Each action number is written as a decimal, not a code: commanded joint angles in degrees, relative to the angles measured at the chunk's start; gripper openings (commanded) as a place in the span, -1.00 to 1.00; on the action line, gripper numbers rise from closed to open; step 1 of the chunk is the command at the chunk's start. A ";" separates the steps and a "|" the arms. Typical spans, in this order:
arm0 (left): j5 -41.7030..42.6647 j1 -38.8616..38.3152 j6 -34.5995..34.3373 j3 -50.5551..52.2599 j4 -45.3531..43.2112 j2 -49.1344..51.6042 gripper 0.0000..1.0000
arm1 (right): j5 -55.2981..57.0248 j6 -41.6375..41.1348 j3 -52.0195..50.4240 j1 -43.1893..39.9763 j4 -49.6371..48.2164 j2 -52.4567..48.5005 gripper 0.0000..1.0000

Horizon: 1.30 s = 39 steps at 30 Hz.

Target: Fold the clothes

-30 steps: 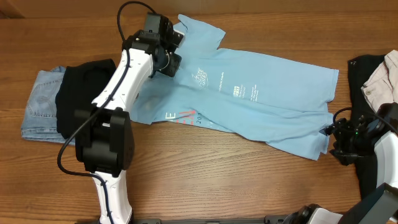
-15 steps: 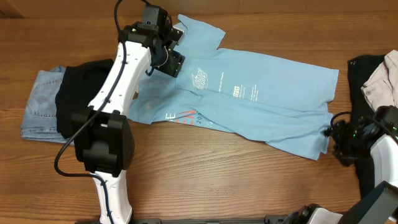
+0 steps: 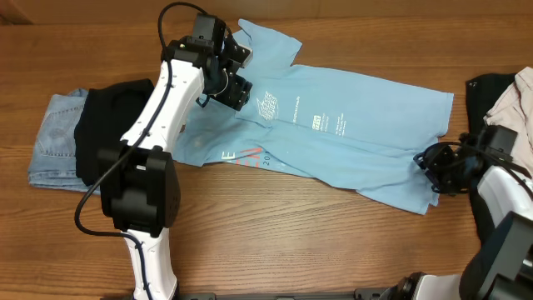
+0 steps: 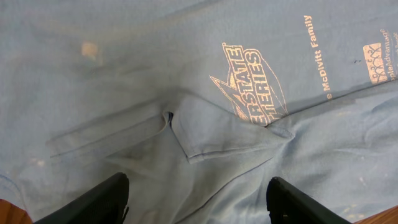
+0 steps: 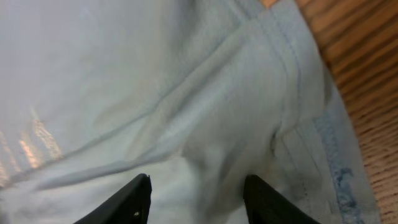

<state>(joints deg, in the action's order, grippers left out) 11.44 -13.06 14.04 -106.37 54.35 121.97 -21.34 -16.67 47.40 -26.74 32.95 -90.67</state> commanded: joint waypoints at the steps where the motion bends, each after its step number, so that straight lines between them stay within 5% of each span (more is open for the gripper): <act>1: 1.29 -0.20 1.44 0.24 -0.63 0.28 0.47 | 2.25 -1.18 -0.31 0.70 -0.94 -0.70 -0.28; 4: 1.27 -0.20 1.44 0.24 -0.85 0.28 0.48 | 2.84 -1.36 -0.26 0.63 -1.46 -0.70 -0.66; 8: 0.92 -0.11 1.46 0.24 -0.83 0.28 0.47 | 3.28 -1.31 0.74 0.11 -2.97 -0.70 -0.92; 16: -0.04 -0.07 1.44 0.24 -0.57 0.28 0.47 | 5.18 -0.31 4.52 -0.85 -4.20 -0.70 -0.92; 17: -0.35 -0.07 1.42 0.24 -0.37 0.28 0.49 | 5.35 0.31 4.90 -1.25 -4.15 -0.70 -0.61; 18: -1.14 -0.07 1.40 0.24 -0.04 0.28 0.52 | 5.22 0.42 5.35 -1.79 -3.13 -0.68 0.21; 19: -2.27 -0.07 1.42 0.24 0.96 0.28 0.57 | 5.22 0.42 5.92 -2.32 -1.27 -0.68 0.51; 21: -3.96 -0.04 1.40 0.24 3.37 0.28 0.58 | 4.74 0.37 6.91 -3.69 3.48 -0.68 0.51; 29: -4.37 0.79 0.72 0.24 12.72 0.17 0.54 | 3.85 0.15 6.51 -6.51 27.41 -0.68 0.33; 36: -4.37 1.57 0.74 0.26 11.80 0.28 0.57 | 5.66 -9.14 -3.63 -3.91 19.78 -0.70 0.18; 39: -4.37 1.79 0.76 0.26 11.74 0.28 0.57 | 5.46 -11.61 -7.26 -3.69 14.84 -0.70 -0.20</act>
<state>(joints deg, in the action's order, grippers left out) 7.33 -11.60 14.15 -106.30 66.22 121.97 -16.71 -23.66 43.77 -30.83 51.62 -91.22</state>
